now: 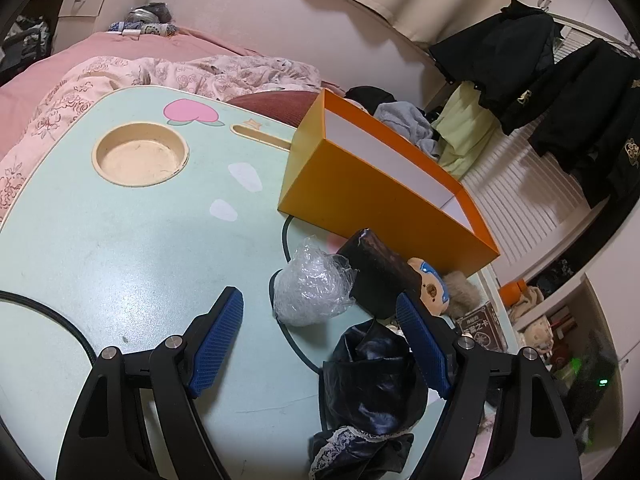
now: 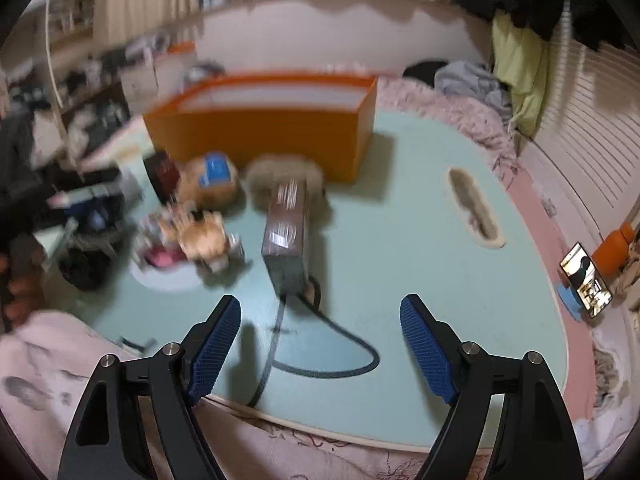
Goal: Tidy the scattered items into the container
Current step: 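Stand the brown carton on the table and open right gripper, then reach into the box and grasp the white fluffy pompom with left gripper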
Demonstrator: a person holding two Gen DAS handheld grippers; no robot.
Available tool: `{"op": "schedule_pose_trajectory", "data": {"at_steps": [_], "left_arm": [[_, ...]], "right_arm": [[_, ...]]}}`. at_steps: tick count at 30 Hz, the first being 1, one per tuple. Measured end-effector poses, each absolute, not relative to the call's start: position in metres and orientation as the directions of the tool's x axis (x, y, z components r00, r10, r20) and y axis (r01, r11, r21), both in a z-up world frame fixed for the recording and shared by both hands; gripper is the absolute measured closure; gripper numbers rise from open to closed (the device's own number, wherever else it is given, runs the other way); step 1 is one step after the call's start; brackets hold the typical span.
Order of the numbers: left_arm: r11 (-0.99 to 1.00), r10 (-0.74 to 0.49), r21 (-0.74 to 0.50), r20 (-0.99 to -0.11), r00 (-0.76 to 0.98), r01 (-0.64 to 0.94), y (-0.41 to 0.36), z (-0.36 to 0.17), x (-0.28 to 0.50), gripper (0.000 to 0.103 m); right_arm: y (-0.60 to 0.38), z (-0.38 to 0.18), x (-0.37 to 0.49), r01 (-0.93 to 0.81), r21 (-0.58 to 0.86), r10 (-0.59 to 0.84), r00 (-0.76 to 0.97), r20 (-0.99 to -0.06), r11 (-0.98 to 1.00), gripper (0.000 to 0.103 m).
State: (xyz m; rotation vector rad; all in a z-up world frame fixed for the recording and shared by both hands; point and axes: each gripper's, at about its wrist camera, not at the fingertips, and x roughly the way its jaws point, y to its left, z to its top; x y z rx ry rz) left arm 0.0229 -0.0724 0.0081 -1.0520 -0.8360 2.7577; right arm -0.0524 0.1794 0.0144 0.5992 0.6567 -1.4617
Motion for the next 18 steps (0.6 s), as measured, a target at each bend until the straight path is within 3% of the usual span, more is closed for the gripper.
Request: {"op": "schedule_pose_trajectory", "data": {"at_steps": [5,10,14,18], "left_arm": [[-0.851,0.251,-0.512,-0.598,-0.761,0.122,-0.071,0.009,0.023,0.024],[-0.878,0.195,-0.447,-0.659,-0.726,0.17,-0.069,0.023,0.016,0.024],[-0.869,0.223,-0.484,-0.567,-0.793,0.102,-0.072,0.078,0.015,0.024],[-0.937,0.231,-0.349,-0.642,-0.731,0.01,-0.038,0.136,-0.026,0.024]], "right_arm": [[0.181,0.014,-0.053,0.999,-0.02,-0.692,0.012,-0.721,0.038,0.014],[0.182,0.012,-0.052,0.999,-0.016,-0.689,0.016,-0.724,0.041,0.01],[0.182,0.011,-0.052,0.999,-0.016,-0.689,0.017,-0.725,0.042,0.009],[0.182,0.011,-0.052,0.999,-0.016,-0.689,0.018,-0.725,0.043,0.008]]}}
